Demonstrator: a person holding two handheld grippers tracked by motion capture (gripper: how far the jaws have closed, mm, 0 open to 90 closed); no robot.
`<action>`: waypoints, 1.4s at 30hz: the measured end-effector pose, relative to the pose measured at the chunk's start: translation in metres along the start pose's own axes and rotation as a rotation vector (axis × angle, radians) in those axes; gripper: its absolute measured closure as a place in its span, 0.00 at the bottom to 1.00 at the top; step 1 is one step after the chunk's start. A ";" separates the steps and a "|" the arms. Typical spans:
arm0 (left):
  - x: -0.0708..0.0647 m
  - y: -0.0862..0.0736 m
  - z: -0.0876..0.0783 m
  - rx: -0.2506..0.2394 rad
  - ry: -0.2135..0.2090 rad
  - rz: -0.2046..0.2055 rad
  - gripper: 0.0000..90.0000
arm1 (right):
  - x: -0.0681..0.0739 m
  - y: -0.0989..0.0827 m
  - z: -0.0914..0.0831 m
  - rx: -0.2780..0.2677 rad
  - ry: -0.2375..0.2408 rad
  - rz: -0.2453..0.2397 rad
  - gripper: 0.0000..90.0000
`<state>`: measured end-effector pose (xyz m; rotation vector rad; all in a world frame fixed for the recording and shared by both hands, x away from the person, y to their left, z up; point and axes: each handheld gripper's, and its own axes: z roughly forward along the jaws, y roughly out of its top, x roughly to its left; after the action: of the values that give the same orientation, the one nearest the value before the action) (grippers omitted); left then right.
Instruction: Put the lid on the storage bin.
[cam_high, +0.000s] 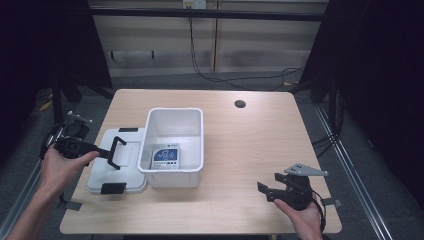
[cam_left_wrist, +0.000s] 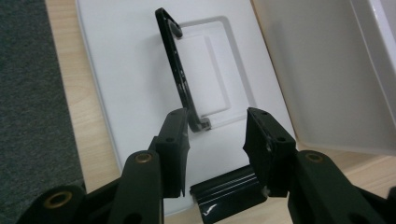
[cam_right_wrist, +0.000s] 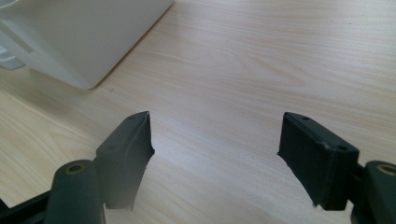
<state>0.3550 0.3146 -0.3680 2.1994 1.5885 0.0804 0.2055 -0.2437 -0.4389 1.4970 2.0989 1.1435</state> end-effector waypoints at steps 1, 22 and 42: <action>0.001 0.002 0.001 0.007 0.004 -0.005 0.65 | 0.000 0.000 0.001 -0.001 0.003 -0.004 0.28; 0.018 0.033 0.027 0.110 0.028 -0.091 0.73 | 0.001 0.000 0.004 0.019 0.011 -0.009 0.28; 0.009 0.055 0.062 0.232 0.090 -0.143 0.77 | 0.002 -0.001 0.005 0.032 0.014 -0.012 0.27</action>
<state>0.4254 0.2898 -0.4055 2.2727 1.8837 -0.0506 0.2075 -0.2396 -0.4422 1.4932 2.1423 1.1237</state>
